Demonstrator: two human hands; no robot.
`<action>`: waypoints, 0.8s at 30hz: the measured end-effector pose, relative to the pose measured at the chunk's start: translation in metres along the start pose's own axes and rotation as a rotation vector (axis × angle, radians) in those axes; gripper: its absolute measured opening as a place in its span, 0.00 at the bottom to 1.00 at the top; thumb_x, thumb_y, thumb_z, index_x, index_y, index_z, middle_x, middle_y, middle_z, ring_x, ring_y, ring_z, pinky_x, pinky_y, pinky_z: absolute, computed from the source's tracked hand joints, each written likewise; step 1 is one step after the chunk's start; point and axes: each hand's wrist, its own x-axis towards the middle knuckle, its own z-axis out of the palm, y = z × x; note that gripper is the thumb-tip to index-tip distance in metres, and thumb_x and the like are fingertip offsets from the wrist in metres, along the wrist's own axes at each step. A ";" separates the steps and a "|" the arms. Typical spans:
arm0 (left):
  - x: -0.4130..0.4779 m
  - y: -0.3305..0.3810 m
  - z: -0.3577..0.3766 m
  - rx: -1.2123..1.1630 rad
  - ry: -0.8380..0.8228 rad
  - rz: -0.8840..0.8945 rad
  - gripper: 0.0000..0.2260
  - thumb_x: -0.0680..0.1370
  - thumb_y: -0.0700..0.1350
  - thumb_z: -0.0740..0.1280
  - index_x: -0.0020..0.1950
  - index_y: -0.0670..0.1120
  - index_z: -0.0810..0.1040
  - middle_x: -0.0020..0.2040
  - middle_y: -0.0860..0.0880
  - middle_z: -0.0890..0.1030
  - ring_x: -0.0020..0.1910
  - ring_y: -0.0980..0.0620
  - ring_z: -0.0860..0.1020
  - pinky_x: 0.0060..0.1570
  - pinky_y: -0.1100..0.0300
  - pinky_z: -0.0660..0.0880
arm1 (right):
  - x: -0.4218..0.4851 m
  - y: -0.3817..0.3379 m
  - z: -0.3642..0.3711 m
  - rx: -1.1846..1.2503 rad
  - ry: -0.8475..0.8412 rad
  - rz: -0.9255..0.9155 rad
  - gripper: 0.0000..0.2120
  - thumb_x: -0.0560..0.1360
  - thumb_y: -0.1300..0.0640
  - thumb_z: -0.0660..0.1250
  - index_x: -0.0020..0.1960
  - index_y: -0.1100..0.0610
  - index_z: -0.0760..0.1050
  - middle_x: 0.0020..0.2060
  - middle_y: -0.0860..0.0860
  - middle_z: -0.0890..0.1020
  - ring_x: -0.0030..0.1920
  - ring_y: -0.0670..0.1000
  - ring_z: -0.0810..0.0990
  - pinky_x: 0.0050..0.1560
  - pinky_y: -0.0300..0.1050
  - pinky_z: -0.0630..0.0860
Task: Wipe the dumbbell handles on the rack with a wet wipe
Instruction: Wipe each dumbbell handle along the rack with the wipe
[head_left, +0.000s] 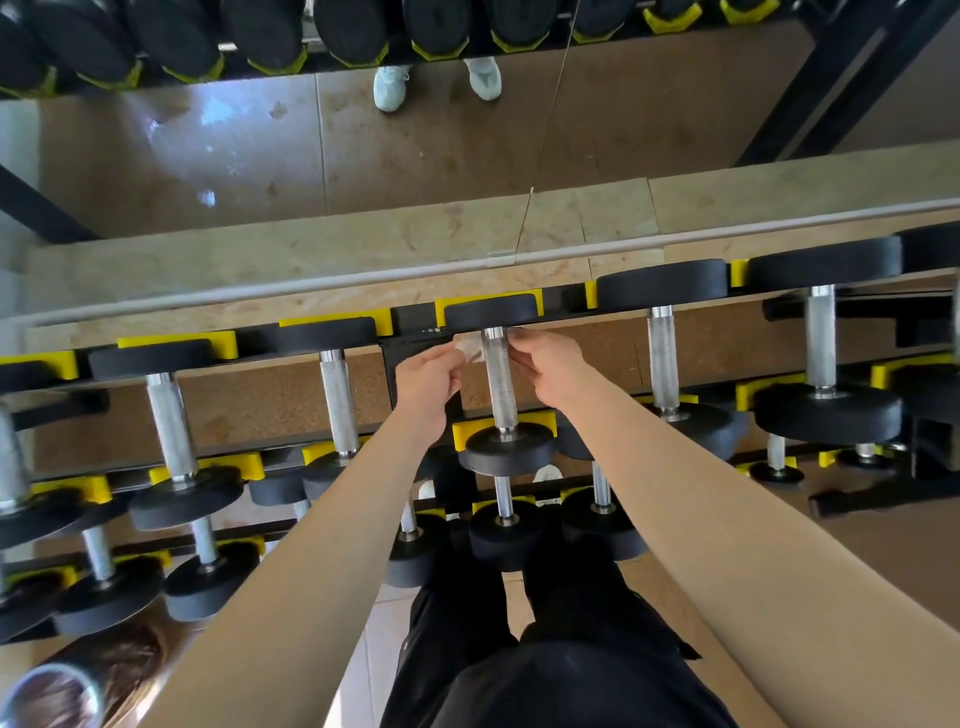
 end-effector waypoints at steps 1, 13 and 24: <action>0.000 -0.002 0.005 0.003 0.007 0.014 0.06 0.78 0.34 0.69 0.53 0.41 0.83 0.40 0.45 0.82 0.33 0.56 0.72 0.34 0.65 0.70 | -0.002 -0.002 -0.004 -0.088 0.009 -0.034 0.08 0.75 0.66 0.71 0.54 0.61 0.81 0.52 0.56 0.86 0.50 0.53 0.85 0.49 0.43 0.78; -0.008 -0.016 -0.012 0.422 -0.069 0.113 0.06 0.80 0.42 0.70 0.55 0.45 0.83 0.41 0.51 0.80 0.36 0.55 0.73 0.37 0.62 0.74 | -0.007 0.007 -0.012 -0.528 0.031 -0.218 0.10 0.75 0.68 0.69 0.41 0.54 0.81 0.44 0.51 0.84 0.50 0.54 0.81 0.62 0.52 0.76; -0.009 -0.038 -0.023 0.769 -0.199 0.120 0.05 0.79 0.43 0.71 0.49 0.45 0.86 0.46 0.49 0.82 0.48 0.51 0.78 0.50 0.57 0.75 | -0.023 0.030 -0.055 -0.911 -0.065 -0.189 0.07 0.75 0.66 0.71 0.44 0.55 0.80 0.49 0.54 0.82 0.53 0.54 0.80 0.60 0.52 0.76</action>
